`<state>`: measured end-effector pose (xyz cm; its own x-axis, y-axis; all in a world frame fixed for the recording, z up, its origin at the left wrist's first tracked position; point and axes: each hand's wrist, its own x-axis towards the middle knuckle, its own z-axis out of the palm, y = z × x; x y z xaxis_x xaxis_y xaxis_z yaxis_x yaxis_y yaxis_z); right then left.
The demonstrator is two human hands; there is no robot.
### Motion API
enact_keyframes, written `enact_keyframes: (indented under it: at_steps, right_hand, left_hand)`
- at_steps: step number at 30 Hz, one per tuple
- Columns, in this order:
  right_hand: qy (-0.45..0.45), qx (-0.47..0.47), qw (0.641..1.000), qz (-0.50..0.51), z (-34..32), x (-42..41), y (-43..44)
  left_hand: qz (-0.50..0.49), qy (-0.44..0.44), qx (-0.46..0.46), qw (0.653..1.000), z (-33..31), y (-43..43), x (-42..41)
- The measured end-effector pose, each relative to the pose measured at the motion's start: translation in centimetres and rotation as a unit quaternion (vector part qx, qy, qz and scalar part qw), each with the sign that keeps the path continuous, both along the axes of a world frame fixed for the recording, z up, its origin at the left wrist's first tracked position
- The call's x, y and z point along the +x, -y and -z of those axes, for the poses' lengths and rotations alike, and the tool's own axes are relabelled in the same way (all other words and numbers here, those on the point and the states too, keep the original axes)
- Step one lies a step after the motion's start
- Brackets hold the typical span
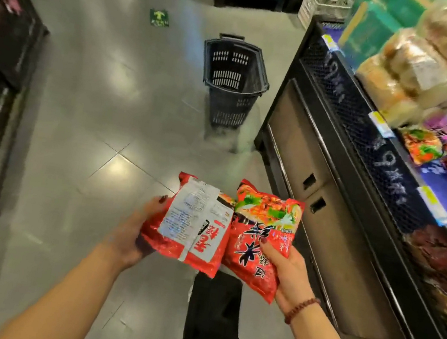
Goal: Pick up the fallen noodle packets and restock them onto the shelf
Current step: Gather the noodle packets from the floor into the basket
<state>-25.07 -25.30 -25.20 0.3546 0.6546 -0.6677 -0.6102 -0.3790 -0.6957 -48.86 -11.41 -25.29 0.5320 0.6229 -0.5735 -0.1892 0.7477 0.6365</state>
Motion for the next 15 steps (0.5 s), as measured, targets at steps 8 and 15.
enact_keyframes:
  at_steps: [8,15]
  right_hand:
    - [0.017,0.023,0.997,-0.067,1.0,7.6,-17.5]
    - [0.008,0.035,0.995,-0.095,0.5,12.5,-30.2]
  left_hand:
    - [0.037,-0.122,0.054,0.99,-0.6,-15.5,6.3]
    - [0.05,-0.108,0.069,0.991,-1.3,-27.0,10.1]
